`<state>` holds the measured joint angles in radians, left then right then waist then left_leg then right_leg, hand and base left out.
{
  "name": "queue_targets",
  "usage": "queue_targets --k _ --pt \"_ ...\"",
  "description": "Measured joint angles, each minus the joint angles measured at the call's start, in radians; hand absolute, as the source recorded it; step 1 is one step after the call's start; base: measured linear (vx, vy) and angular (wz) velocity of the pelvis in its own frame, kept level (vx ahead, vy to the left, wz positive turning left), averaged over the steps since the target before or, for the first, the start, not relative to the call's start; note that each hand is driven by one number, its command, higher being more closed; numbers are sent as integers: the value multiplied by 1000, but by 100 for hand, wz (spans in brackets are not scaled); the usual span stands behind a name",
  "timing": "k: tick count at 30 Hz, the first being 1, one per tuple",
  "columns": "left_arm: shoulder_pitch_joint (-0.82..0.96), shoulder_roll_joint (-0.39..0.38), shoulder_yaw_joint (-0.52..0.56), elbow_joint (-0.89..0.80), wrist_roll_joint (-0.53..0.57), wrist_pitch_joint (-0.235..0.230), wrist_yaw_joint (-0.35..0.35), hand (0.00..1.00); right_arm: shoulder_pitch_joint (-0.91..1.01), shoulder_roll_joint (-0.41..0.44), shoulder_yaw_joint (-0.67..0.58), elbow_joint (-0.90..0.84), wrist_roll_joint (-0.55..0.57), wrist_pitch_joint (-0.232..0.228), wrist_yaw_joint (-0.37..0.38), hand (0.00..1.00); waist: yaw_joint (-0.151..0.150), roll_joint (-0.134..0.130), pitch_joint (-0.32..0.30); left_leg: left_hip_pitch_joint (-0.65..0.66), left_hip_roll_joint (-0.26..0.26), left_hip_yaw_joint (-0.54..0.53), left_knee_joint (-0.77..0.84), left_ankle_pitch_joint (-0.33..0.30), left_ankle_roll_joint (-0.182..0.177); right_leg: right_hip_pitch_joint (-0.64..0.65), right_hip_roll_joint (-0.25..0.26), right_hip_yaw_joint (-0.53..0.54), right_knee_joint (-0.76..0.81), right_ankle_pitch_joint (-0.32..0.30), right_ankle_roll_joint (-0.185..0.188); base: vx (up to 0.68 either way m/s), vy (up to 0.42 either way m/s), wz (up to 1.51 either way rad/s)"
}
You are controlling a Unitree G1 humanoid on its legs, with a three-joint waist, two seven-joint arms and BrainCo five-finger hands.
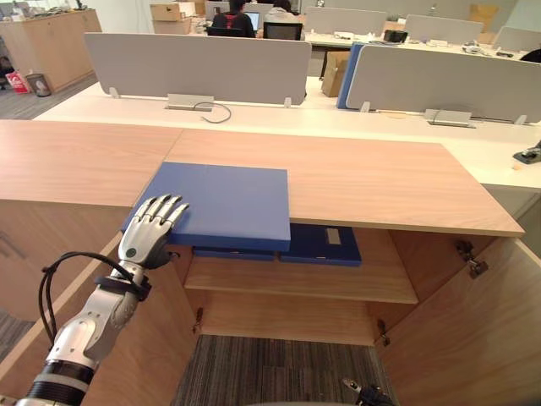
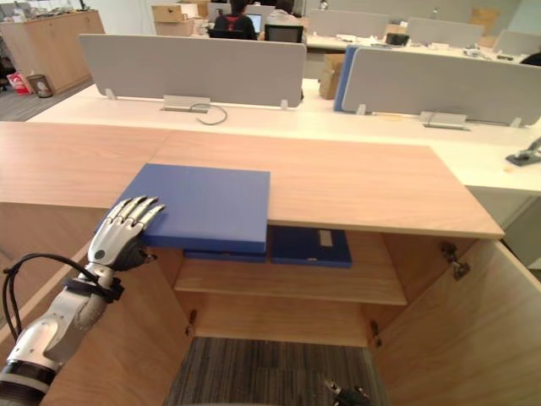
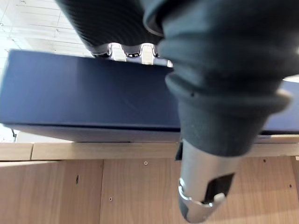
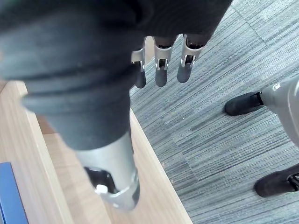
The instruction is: Walk over to the cabinet, pick up the folder, carry it to the office cabinet, place the folder inside the office cabinet, then close the office cabinet door
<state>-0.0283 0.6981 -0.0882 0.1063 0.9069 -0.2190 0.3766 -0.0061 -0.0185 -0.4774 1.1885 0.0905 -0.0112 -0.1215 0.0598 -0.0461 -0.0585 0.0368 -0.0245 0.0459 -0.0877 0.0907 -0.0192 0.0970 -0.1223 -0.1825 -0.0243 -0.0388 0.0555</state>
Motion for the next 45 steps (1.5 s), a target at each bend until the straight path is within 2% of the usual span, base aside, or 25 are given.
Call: queue_targets --k 5,6,16,26,28,30,33,34,35,37,40,43,44,45 --pt "-12 -35 -4 31 -5 15 -11 0 0 -3 7 -9 -33 13 1 0 -8 3 1 0 0 2 0 -2 1 0 0 4 -4 2 3 0 0 0" --pt "-16 -41 -4 33 -8 15 -11 100 -1 -5 8 -9 -33 13 1 0 -7 5 2 0 0 2 0 -2 1 1 0 4 -5 3 4 0 0 0" --pt "-83 -107 9 68 -5 26 15 100 -13 -15 20 -15 -34 14 3 0 -16 24 -1 3 0 7 0 -2 1 4 0 9 -9 6 5 -4 2 -1" --pt "-99 -110 8 81 2 30 35 100 -30 -17 38 -15 -38 14 3 0 -26 24 -1 3 1 12 0 -3 1 7 2 13 -20 13 4 -5 2 -1" --pt "-91 -146 15 55 0 41 33 100 -27 -17 38 -15 -37 15 3 0 -25 24 -1 3 1 12 0 -3 1 7 1 13 -20 13 4 0 0 0" --pt "-42 -205 24 -46 -15 54 20 100 -25 -17 39 -15 -37 16 3 0 -26 26 0 3 -1 12 0 -4 3 7 0 13 -20 13 4 0 0 0" --pt "63 -309 39 -241 -115 37 -13 100 -15 -16 42 3 -36 16 3 0 -25 25 0 3 2 21 0 -8 2 3 -2 22 -13 19 14 1 1 -7" --pt "103 -375 39 -325 -207 17 -19 100 -2 -13 42 9 -33 19 3 0 -21 25 0 3 1 24 0 -10 4 1 -2 25 -12 19 14 4 8 -8" --pt "124 -417 41 -377 -255 10 -26 100 6 -12 44 21 -33 20 3 0 -19 25 0 3 1 24 0 -11 5 0 -2 26 -11 19 14 0 11 -6" --pt "163 -478 58 -478 -355 1 -29 100 24 -9 51 34 -19 21 3 0 -19 27 -2 2 4 31 0 -12 5 -7 1 36 -3 19 14 -17 11 -12" --pt "213 -522 103 -584 -448 -8 -16 100 60 -10 112 20 86 7 -1 0 -20 30 -3 3 13 45 0 -17 1 -16 4 52 4 18 14 -33 4 -14" --pt "285 -567 124 -680 -532 -27 8 100 135 -6 190 -129 169 -20 -17 0 -23 31 -2 1 7 48 0 -15 5 -26 3 56 13 18 14 -31 13 -5" --pt "327 -599 143 -728 -599 -38 11 100 183 -4 209 -274 185 -31 -25 0 -29 31 -2 0 6 51 0 -14 7 -29 1 59 15 18 15 -23 22 -3" --pt "341 -608 149 -743 -630 -45 11 100 201 -5 219 -335 193 -37 -30 0 -33 31 -2 0 5 52 0 -14 7 -30 0 61 16 17 15 -27 22 -3"
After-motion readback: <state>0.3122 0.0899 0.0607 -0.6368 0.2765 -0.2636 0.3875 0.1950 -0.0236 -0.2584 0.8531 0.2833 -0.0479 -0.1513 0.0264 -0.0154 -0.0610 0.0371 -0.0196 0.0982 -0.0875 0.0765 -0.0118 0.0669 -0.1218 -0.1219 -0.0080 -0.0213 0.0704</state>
